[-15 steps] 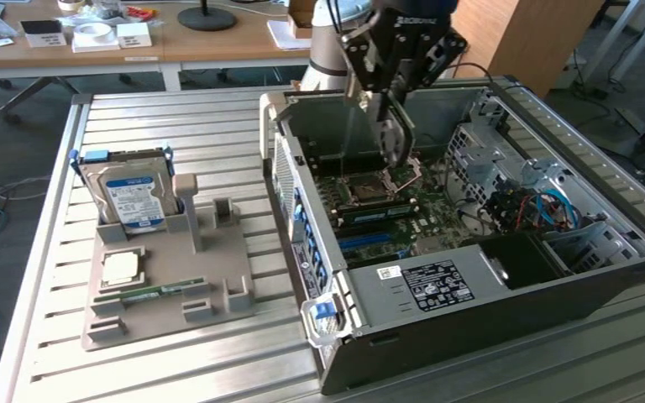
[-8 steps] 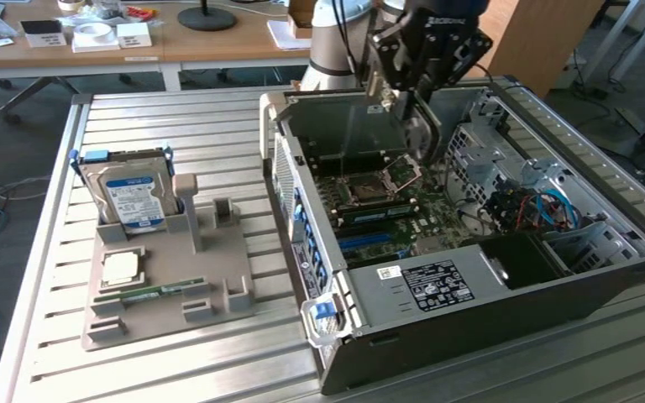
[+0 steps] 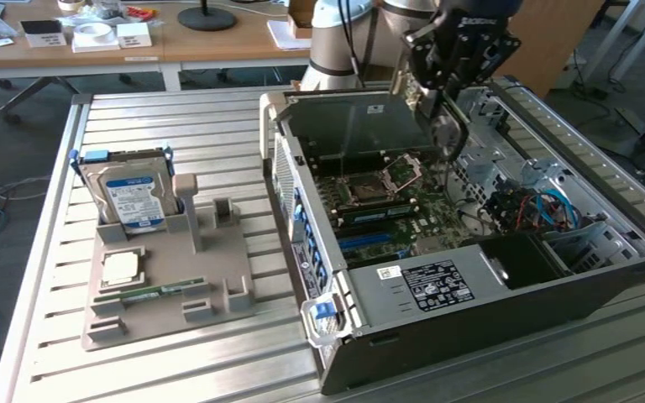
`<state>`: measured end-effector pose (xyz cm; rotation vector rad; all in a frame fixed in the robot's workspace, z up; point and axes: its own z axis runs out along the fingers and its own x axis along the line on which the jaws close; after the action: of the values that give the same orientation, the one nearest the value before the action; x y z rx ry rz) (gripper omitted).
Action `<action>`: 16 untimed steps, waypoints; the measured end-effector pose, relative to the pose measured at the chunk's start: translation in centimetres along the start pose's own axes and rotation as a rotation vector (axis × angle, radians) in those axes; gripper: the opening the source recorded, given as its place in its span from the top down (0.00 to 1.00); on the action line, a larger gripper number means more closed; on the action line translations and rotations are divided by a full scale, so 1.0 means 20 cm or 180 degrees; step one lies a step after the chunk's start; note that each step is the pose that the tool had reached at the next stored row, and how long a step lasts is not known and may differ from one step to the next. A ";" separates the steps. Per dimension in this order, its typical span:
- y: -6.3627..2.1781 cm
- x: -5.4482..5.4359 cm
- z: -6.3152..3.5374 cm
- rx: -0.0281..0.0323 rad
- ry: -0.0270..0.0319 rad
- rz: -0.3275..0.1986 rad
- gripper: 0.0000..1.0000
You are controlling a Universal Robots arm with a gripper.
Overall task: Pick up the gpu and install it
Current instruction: 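Pick up the gpu and move the gpu toward the slot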
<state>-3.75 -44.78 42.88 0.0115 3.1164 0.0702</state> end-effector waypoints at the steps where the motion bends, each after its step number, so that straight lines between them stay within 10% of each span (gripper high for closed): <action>1: 0.000 -0.02 0.001 0.0000 0.0000 0.0000 0.73; 16: 0.002 -0.36 0.009 0.0000 0.0000 0.0000 0.73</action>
<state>3.53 -44.78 42.87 0.0116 3.1165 0.0703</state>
